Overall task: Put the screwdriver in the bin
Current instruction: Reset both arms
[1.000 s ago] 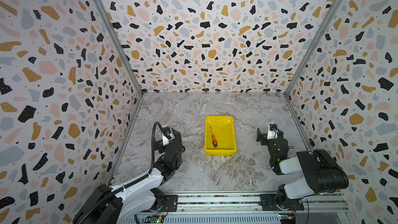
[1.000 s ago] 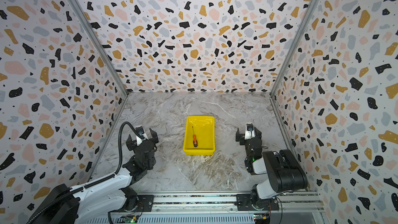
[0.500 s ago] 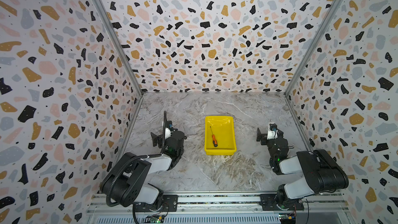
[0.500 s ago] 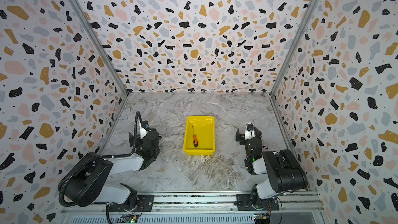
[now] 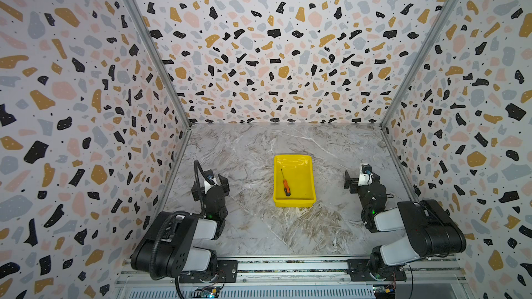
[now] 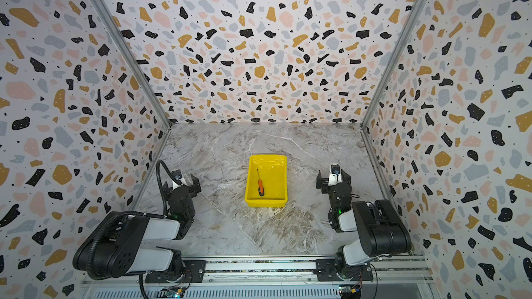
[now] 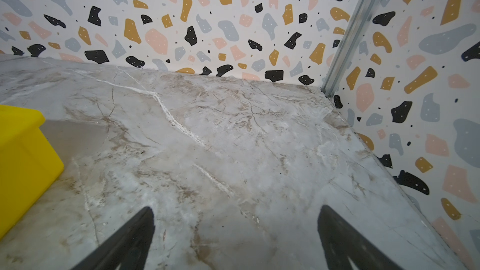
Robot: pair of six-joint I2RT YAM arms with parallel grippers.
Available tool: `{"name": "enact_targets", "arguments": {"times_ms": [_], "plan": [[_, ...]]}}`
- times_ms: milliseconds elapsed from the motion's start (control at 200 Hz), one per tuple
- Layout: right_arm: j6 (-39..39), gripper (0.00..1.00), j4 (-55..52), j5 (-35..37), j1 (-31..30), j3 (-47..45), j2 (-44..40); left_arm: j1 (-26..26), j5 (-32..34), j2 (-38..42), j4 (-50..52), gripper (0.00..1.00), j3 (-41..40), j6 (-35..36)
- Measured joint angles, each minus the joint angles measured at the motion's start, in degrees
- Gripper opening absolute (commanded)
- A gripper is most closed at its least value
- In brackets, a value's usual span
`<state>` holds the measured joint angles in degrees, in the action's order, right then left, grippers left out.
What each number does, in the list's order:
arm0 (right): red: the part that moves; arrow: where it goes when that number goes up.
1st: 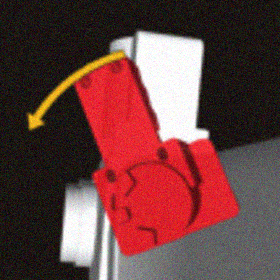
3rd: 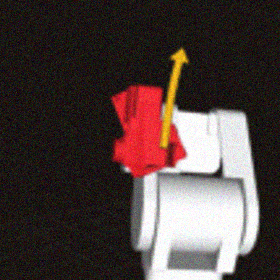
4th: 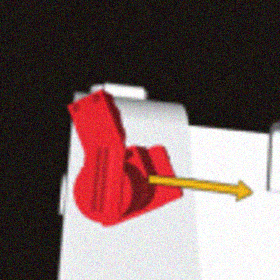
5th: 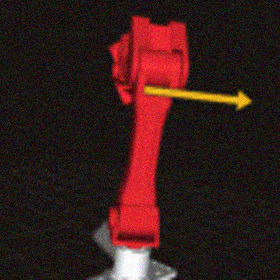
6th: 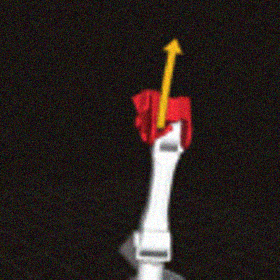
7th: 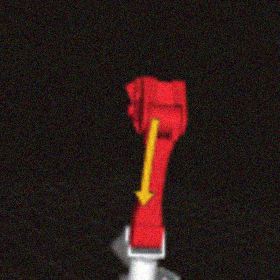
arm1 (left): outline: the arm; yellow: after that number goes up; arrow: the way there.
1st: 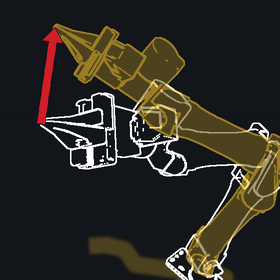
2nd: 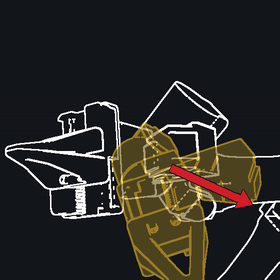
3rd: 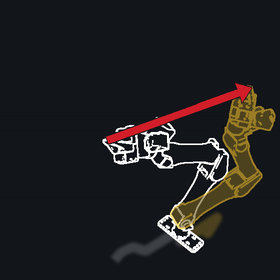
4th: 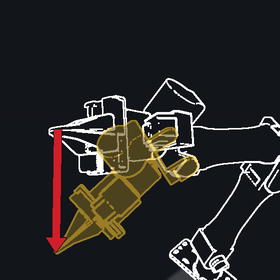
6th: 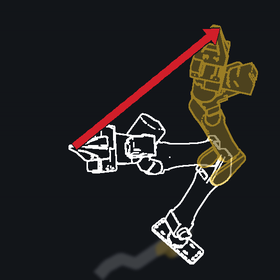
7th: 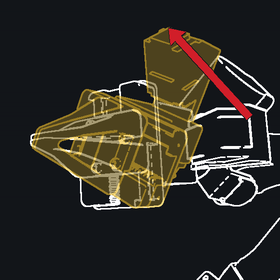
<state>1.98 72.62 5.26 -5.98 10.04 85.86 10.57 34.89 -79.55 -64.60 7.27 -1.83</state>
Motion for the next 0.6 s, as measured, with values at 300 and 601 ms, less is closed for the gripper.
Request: {"name": "enact_targets", "arguments": {"times_ms": [300, 601], "plan": [[-0.48, 0.99, -1.6, -2.86, 1.38, 0.96, 0.0, -0.28, -3.1, 0.13, -1.55, 1.0, 0.0, -0.55], [-0.57, 0.99, -2.16, -3.61, 1.49, 1.62, 0.02, -0.28, -3.37, 0.13, -1.57, 1.0, 0.0, -0.57]]}}
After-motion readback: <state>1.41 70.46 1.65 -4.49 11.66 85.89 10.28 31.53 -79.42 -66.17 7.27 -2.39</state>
